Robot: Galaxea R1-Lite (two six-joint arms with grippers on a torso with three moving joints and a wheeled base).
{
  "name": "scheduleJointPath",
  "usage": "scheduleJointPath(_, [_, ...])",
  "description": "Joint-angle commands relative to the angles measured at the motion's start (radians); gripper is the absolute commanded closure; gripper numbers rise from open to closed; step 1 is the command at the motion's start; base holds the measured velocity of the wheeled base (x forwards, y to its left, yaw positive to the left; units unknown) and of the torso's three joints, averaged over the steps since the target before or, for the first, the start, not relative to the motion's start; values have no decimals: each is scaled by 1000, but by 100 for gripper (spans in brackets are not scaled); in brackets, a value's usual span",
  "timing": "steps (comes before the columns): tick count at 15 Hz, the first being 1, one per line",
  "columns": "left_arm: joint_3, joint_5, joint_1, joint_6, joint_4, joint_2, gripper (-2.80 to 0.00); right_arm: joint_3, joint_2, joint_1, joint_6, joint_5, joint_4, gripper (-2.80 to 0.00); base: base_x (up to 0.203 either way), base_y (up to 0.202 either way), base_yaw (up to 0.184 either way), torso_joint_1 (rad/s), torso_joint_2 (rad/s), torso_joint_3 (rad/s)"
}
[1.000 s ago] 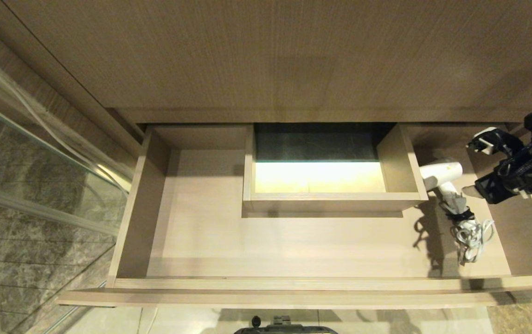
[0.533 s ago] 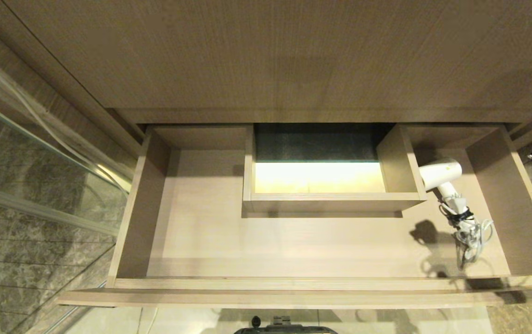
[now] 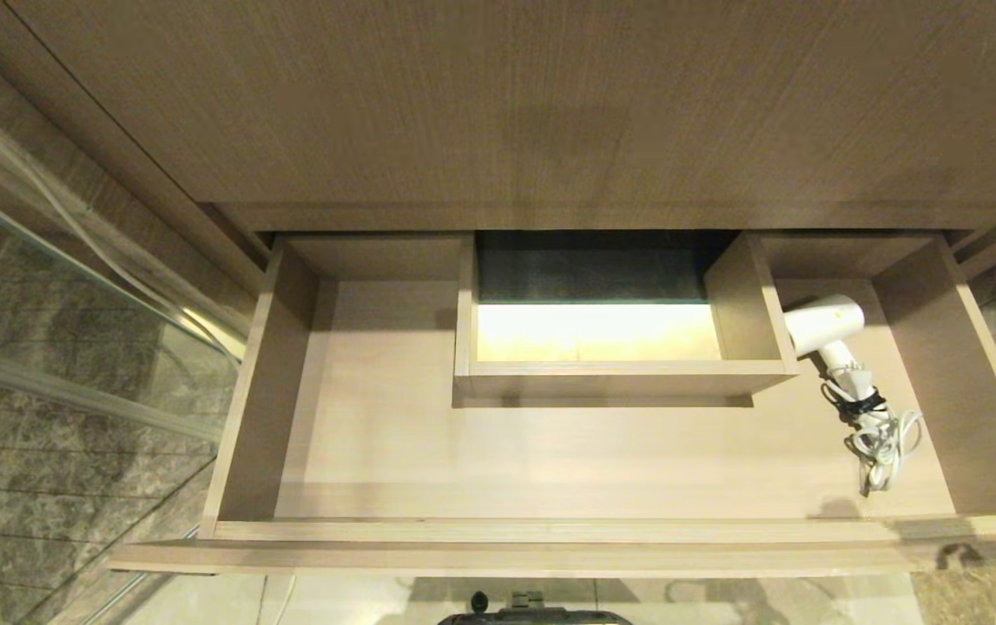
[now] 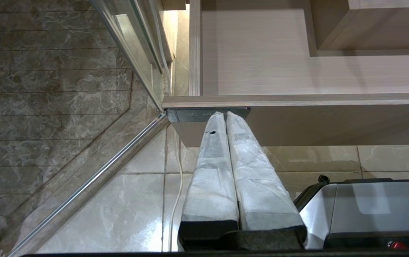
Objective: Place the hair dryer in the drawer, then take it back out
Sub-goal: Close the drawer
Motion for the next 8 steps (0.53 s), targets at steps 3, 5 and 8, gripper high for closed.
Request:
scheduleJointPath(3, [0, 0, 0, 0, 0, 0, 0, 174, 45, -30, 6, -3, -134, 0, 0, 0, 0, 0, 0, 0])
scheduleJointPath(5, [0, 0, -1, 0, 0, 0, 0, 201, 69, -33, 8, -6, -171, 0, 0, 0, 0, 0, 0, 0])
scheduleJointPath(8, [0, 0, -1, 0, 0, 0, 0, 231, 134, -33, 10, -4, -175, 0, 0, 0, 0, 0, 0, 0])
